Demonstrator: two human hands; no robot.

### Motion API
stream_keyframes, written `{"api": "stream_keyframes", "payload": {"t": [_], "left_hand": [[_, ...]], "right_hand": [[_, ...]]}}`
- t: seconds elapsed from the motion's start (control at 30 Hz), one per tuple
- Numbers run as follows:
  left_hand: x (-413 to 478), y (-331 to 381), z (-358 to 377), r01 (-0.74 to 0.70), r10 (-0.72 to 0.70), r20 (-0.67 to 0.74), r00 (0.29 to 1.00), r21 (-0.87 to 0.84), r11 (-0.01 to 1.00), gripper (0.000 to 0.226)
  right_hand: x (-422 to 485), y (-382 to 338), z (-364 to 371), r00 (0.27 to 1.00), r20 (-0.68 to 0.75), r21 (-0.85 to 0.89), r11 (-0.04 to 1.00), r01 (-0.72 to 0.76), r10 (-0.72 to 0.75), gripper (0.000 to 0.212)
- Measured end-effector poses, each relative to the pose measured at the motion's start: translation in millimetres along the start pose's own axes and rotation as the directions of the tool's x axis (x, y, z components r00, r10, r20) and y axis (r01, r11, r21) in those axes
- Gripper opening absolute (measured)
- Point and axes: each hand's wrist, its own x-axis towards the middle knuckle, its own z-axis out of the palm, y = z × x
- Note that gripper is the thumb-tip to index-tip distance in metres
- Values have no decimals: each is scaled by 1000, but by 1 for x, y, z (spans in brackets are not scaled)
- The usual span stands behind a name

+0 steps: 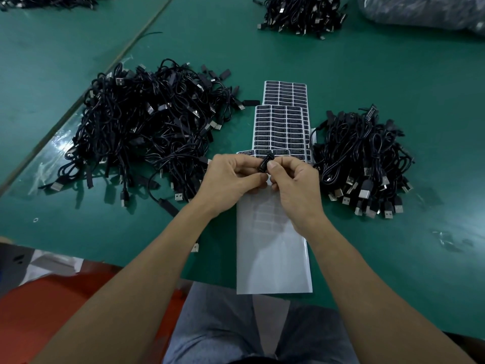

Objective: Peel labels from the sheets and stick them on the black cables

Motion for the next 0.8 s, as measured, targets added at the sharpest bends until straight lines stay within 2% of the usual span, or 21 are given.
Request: {"api": "stream_keyframes", "payload": {"t": [0.27, 0.8], "left_hand": [[1, -2, 0, 29, -28, -21, 999, 15, 999, 21], [3, -1, -1, 63, -62, -23, 998, 38, 997, 20]], "right_hand": [[1, 3, 0, 1000, -12, -13, 1000, 3, -3, 17], [1, 6, 2, 997, -71, -34, 999, 7, -9, 8]]}}
